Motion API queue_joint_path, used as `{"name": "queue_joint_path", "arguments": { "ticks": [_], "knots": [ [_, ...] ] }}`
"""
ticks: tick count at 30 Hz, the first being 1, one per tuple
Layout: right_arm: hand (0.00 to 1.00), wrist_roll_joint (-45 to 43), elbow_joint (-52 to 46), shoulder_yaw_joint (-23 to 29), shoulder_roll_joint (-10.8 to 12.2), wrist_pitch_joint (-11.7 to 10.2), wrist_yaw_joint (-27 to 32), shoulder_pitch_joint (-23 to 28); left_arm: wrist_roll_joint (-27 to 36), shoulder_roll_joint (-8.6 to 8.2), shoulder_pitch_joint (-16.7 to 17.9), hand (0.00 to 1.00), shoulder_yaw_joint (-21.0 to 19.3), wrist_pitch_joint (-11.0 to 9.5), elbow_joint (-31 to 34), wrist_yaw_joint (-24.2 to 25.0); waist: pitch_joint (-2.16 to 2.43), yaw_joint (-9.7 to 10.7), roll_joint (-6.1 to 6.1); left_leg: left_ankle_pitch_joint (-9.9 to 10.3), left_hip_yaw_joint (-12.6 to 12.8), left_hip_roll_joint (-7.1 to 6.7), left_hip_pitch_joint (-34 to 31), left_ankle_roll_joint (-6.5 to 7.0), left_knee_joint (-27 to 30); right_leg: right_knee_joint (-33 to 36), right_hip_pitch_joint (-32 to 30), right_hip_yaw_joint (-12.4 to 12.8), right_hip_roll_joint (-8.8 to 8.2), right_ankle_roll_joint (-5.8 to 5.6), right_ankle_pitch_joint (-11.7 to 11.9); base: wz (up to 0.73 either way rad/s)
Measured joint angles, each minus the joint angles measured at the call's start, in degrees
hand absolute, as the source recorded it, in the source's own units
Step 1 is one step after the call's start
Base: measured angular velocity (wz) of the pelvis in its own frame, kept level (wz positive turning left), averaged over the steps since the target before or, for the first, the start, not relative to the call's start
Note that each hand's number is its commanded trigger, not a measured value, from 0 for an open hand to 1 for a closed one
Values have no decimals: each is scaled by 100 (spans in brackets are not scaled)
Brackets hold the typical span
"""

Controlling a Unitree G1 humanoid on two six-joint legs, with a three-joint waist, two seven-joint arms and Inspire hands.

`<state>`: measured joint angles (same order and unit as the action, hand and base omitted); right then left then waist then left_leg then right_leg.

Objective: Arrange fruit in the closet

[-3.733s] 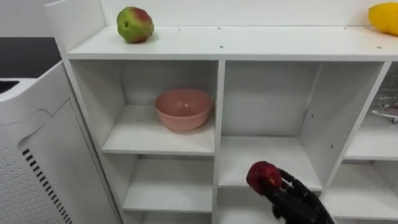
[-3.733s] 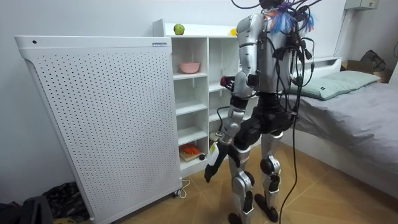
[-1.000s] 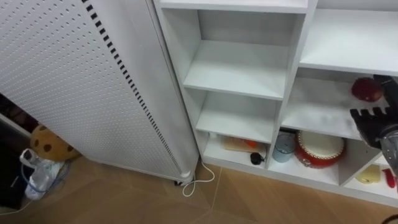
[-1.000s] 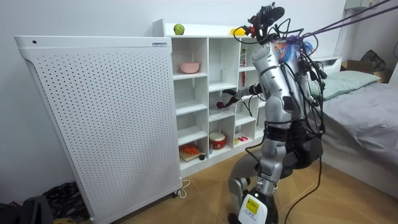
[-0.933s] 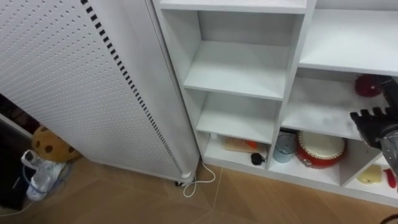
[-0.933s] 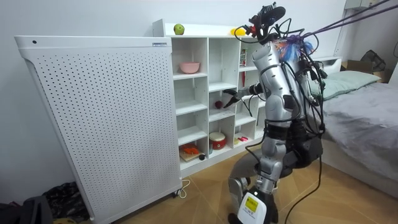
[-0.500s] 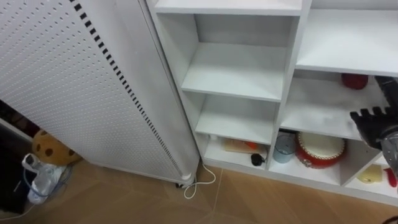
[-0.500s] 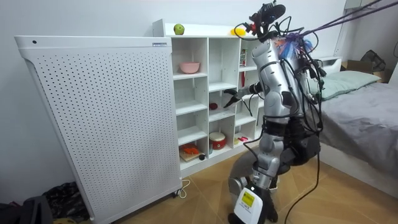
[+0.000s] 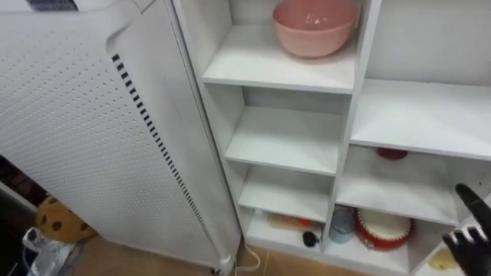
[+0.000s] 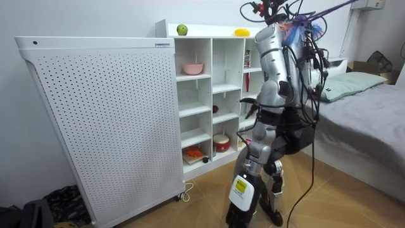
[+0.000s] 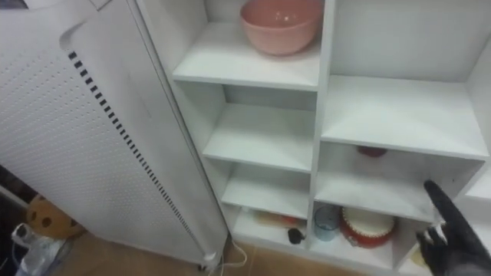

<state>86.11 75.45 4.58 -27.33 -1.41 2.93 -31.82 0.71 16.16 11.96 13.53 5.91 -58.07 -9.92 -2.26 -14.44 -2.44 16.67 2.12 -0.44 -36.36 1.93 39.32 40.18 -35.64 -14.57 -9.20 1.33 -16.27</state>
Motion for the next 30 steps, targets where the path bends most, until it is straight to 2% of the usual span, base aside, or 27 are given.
{"name": "queue_joint_path", "arguments": {
  "ticks": [2,5,7,8,9,10,11,13,14,15,16,18,21,23,26,29,30],
  "knots": [
    [0,-216,128,-57,101,58,-86,316,-101,-16,-19,0,-154,-2,-3,41,0,40,16,-73,6,2,212,8,-245,-242,207,-3,37,-26,76,0],
    [0,-452,303,-115,314,81,-312,869,-182,-112,-43,0,-284,-25,-121,41,18,247,-2,-176,-64,-28,734,12,-710,-707,746,-144,46,-68,184,6],
    [0,-821,299,-161,598,98,-461,1452,-434,-163,-16,0,-460,-56,-130,42,39,421,66,-244,-63,-30,1184,16,-1073,-1063,1220,-189,106,-124,238,15],
    [0,-933,299,-166,673,115,-494,1573,-512,-170,2,0,-484,-67,-128,42,52,465,85,-253,-67,-28,1282,16,-1149,-1150,1327,-188,130,-137,250,6],
    [0,-1198,300,-194,809,158,-570,1816,-699,-195,34,0,-566,-103,-130,43,100,502,126,-270,-65,-29,1497,11,-1307,-1323,1553,-252,147,-134,293,-4],
    [0,-1453,326,-352,895,171,-641,2045,-933,-219,38,0,-642,-123,-173,43,129,551,172,-294,-57,-29,1753,4,-1504,-1522,1798,-276,174,-144,332,-5],
    [0,-1560,347,-384,924,181,-701,2161,-994,-235,42,0,-688,-139,-187,42,132,587,186,-307,-64,-29,1896,1,-1604,-1640,1940,-280,203,-160,360,0],
    [0,-2004,440,-579,1033,201,-903,2590,-1256,-275,140,0,-907,-229,-145,36,200,655,257,-325,-69,-20,2383,-8,-1927,-2024,2477,-279,299,-206,415,0],
    [0,-2155,447,-619,1107,210,-982,2813,-1389,-281,154,0,-965,-229,-133,26,218,714,288,-326,-68,-7,2609,-10,-2021,-2187,2724,-272,341,-228,427,-3],
    [0,-2200,445,-619,1154,212,-1014,2910,-1396,-296,163,0,-1030,-237,-131,22,214,723,293,-327,-58,-2,2714,-12,-2068,-2263,2831,-269,357,-235,432,-5],
    [0,-2277,442,-615,1236,236,-1063,3051,-1402,-357,175,0,-1164,-233,-134,-8,232,768,334,-325,-42,3,2902,-14,-2178,-2379,3033,-270,380,-253,446,-5],
    [0,-2606,440,-616,1325,283,-1131,3165,-1505,-468,178,0,-1328,-232,-144,-57,239,846,361,-325,-32,5,3165,-14,-2316,-2556,3315,-245,425,-283,484,-7],
    [0,-2746,422,-717,1490,273,-1204,3301,-1595,-542,170,0,-1351,-243,-162,-79,240,918,407,-325,28,8,3585,-14,-2542,-2767,3642,-162,472,-317,517,-13],
    [0,-3221,404,-756,1617,278,-1252,3397,-1811,-648,175,0,-1480,-192,-163,-85,239,965,407,-324,49,13,3795,-13,-2647,-2933,3879,-124,510,-336,567,-8],
    [0,-3601,344,-780,1700,347,-1347,3541,-1925,-715,175,0,-1574,-88,-172,-87,244,973,413,-324,70,19,3942,-13,-2708,-2971,3997,-115,519,-338,579,-4],
    [0,-3966,338,-788,1782,405,-1402,3641,-2048,-824,147,0,-1669,16,-222,-110,230,1015,412,-324,85,28,4082,-14,-2764,-2971,4093,-90,528,-338,579,-6],
    [0,-4046,338,-787,1795,405,-1419,3650,-2050,-846,153,0,-1691,25,-233,-110,213,1022,440,-323,81,29,4098,-15,-2770,-2967,4099,-75,530,-338,579,-6]
  ]
}}
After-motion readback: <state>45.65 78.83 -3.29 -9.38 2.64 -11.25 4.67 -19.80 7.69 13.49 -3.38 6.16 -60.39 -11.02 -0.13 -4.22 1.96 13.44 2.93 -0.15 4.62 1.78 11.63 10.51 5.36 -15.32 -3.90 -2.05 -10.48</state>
